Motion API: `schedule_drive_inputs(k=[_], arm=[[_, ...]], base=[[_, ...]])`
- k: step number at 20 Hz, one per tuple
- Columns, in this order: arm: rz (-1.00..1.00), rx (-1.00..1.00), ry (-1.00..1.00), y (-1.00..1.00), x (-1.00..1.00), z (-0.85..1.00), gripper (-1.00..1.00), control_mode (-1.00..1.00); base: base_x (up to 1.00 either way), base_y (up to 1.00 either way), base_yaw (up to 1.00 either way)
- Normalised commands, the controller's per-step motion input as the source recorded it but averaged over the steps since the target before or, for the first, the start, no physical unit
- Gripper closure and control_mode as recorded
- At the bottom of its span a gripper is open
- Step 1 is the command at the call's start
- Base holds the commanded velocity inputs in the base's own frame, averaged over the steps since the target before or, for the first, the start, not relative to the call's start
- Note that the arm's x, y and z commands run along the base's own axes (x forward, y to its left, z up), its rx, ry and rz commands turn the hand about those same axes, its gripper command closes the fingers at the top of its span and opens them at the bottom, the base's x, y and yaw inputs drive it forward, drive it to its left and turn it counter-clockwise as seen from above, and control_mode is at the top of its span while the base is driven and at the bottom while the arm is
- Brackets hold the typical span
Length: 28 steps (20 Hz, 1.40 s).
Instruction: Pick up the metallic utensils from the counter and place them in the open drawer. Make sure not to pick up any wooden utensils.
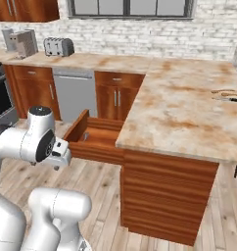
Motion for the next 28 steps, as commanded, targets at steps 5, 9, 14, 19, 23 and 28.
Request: schedule_drive_inputs(k=[5, 9, 14, 19, 23, 28], arm=[[0.0, 0.0, 0.0, 0.0, 0.0, 0.0, -1.0, 1.0], [0.0, 0.0, 0.0, 0.0, 0.0, 0.0, -1.0, 1.0], [0.0, 0.0, 0.0, 0.0, 0.0, 0.0, -1.0, 1.0], [0.0, 0.0, 0.0, 0.0, 0.0, 0.0, -1.0, 1.0], [0.0, 0.0, 0.0, 0.0, 0.0, 0.0, -1.0, 1.0], [0.0, 0.0, 0.0, 0.0, 0.0, 0.0, -1.0, 1.0]], base=[[0.0, -1.0, -0.31], [0.0, -1.0, -0.13], [0.08, -1.0, 0.0], [0.24, -1.0, 0.05], [0.43, -1.0, 0.11], [0.68, -1.0, 0.15]])
